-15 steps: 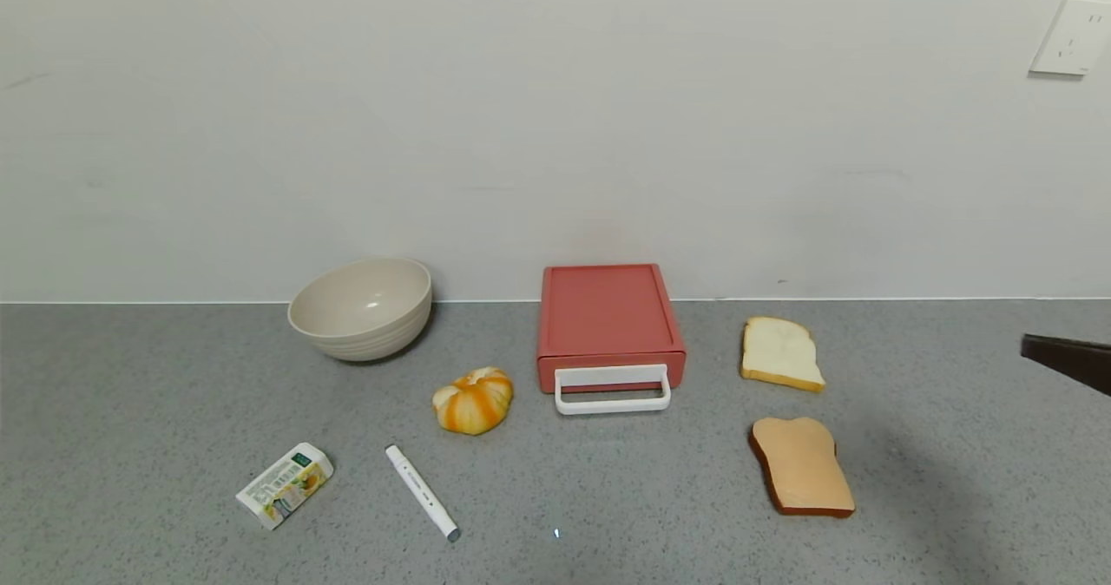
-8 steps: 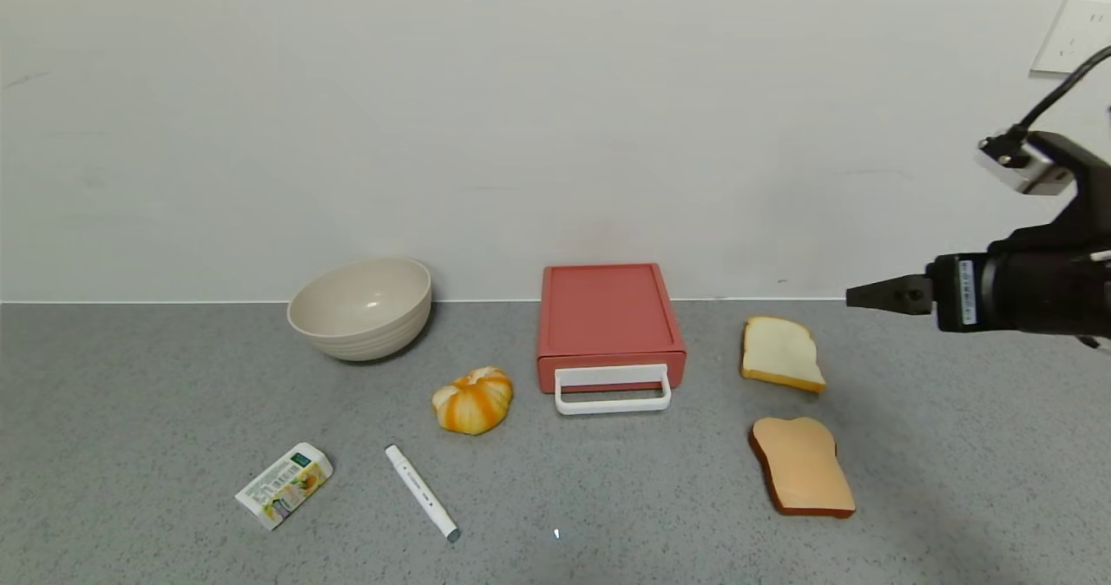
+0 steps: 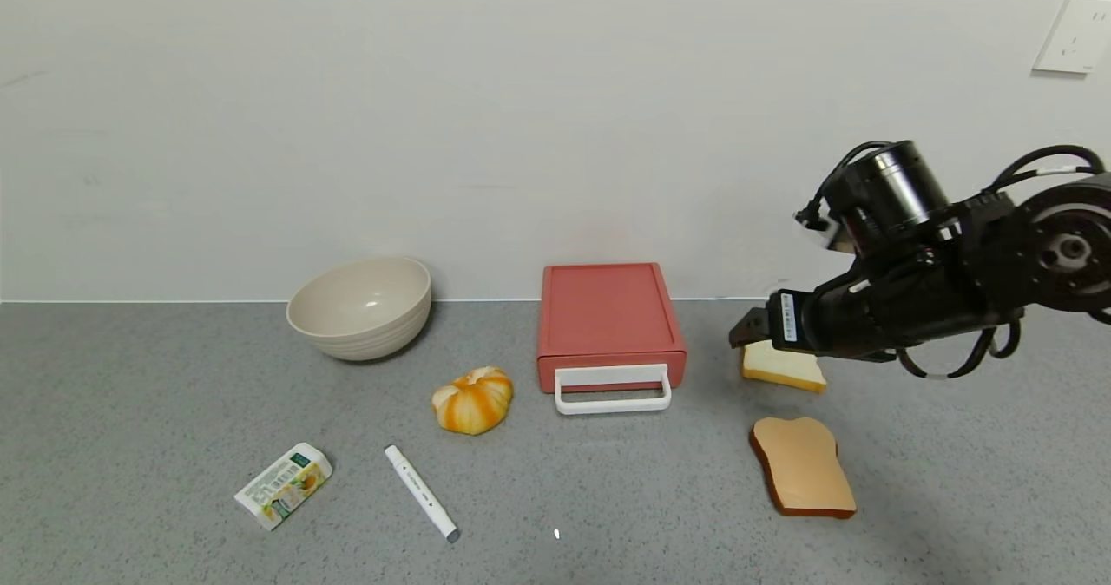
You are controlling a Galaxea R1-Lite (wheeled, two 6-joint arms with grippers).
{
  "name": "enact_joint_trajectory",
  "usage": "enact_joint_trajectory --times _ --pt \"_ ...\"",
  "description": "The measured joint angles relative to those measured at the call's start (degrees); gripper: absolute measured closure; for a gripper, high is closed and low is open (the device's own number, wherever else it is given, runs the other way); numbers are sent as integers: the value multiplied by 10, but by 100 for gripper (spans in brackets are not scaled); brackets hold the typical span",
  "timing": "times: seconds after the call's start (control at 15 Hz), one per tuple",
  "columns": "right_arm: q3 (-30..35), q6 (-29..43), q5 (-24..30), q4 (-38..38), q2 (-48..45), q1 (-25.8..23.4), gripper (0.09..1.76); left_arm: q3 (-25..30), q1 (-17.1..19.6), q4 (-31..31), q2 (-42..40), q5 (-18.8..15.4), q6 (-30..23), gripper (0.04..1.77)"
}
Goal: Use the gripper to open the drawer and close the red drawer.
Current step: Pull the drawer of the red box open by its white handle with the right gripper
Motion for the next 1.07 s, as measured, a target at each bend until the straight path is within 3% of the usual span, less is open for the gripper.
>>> enact_joint_trajectory --times 0.67,1.07 --pt "-250 182 -1 190 210 65 14 0 0 0 0 0 0 8" --pt "-294 209 -42 166 281 73 14 0 0 0 0 0 -1 8"
